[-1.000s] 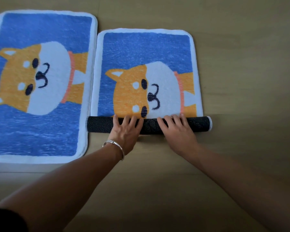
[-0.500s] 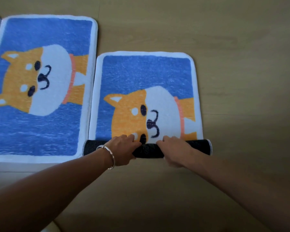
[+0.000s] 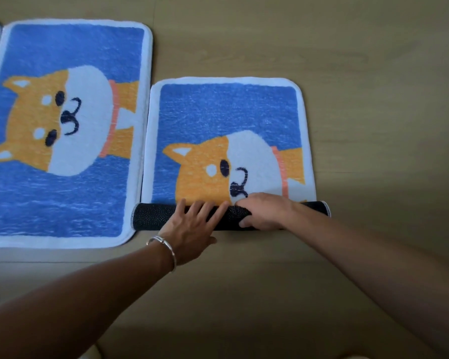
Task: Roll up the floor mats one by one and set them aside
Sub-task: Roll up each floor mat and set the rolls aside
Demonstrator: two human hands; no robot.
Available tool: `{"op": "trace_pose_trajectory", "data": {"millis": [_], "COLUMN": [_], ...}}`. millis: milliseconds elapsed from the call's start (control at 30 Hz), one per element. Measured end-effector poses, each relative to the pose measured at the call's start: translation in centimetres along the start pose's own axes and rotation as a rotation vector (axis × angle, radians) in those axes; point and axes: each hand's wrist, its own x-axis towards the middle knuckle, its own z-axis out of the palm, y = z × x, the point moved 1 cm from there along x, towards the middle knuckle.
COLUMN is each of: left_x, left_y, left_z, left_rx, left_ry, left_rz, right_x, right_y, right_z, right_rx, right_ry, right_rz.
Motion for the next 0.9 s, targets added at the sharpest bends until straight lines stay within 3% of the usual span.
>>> {"op": "trace_pose_trajectory", "data": {"millis": [67,167,233,400,567,633,733,900], "left_x": [0.5,2.3,3.4,4.2,2.7,1.7,1.9,4.8], "left_y": [0.8,0.1,-0.9,-1.0,-1.2,-0.6,-0.4,-2.7], "left_z": [0.5,-0.1,-0.6,-1.0,-0.8,0.4,1.1,-0.7], "left_rx": [0.033,0.024,0.019,0.041,0.137,0.165,0.143,0.116], "left_ry": [-0.083,-0.102,-0.151,-0.175,0.108,0.128,0.064,-0.059], "left_rz": [-0.07,-0.11,-0.121,-0.199,-0.119,-0.067,-0.103,-0.097], "right_x": [-0.4,-1.2,-1.3,-0.4,1.2,1.8,1.8,0.9], "right_y": [0.1,0.5,0.8,1.2,2.1,2.3,2.4,1.3], "right_z": [1.1,4.0,5.5,5.9,1.4,0.5,0.6,2.7], "right_rx": [-0.044,-0.232,-0.268,-0.311,-0.243,-0.286,-0.299,-0.347], "right_ry": [0.141,0.499,0.616,0.526,0.346,0.315,0.359,0.633], "right_rz": [0.001,-0.008,0.017,0.06,0.092,0.115,0.113,0.043]}}
